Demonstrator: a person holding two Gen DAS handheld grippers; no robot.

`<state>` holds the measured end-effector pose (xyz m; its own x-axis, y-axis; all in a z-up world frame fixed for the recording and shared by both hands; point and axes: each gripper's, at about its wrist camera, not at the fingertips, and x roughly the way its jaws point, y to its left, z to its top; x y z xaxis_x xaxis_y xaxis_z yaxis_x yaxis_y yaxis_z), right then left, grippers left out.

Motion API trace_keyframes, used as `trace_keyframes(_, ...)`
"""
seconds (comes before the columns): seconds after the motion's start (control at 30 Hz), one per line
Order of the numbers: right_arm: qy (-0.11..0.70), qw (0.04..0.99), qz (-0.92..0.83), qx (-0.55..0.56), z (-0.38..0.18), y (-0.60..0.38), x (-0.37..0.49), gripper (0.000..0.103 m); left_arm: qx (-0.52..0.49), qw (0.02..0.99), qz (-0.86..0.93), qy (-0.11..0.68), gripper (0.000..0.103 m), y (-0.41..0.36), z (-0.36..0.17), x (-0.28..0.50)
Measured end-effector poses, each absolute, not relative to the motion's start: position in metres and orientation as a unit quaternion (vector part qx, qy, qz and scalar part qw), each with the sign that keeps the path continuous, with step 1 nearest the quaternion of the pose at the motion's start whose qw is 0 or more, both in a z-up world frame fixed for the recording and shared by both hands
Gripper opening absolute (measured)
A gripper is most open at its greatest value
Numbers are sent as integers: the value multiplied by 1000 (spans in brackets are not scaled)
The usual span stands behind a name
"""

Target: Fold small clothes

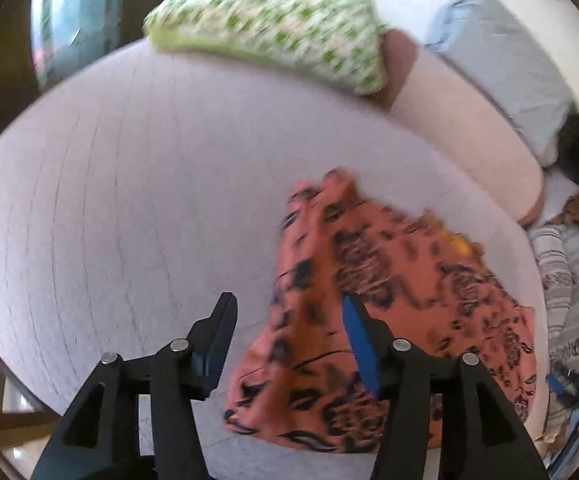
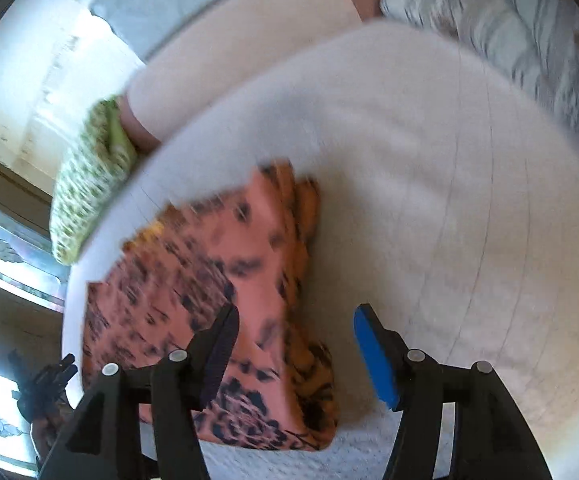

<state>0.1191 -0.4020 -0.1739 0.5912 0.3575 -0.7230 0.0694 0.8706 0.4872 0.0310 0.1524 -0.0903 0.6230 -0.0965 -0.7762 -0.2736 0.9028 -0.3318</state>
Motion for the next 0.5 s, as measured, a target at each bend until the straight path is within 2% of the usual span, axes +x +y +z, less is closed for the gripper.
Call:
trace_keyframes(0.13, 419, 851, 172, 266, -150, -390, 140, 63, -178, 882, 0, 436, 58, 112, -92, 26)
trace_keyframes(0.23, 459, 791, 268, 304, -164, -368, 181, 67, -168, 874, -27, 455, 58, 87, -108, 22)
trace_keyframes(0.33, 484, 798, 228, 278, -200, -361, 228, 66, -157, 865, -33, 476, 58, 73, -126, 33)
trace_keyframes(0.37, 492, 796, 165, 312, -219, -381, 236, 61, -154, 863, -32, 481, 58, 72, -129, 32)
trace_keyframes(0.4, 476, 773, 144, 394, -236, -403, 234, 56, -151, 861, -32, 484, 58, 73, -131, 31)
trace_keyframes(0.43, 443, 753, 146, 464, -243, -422, 226, 57, -150, 863, -33, 481, 58, 75, -132, 27)
trace_keyframes(0.5, 429, 792, 129, 416, -226, -425, 208, 60, -150, 865, -31, 478, 58, 79, -135, 27)
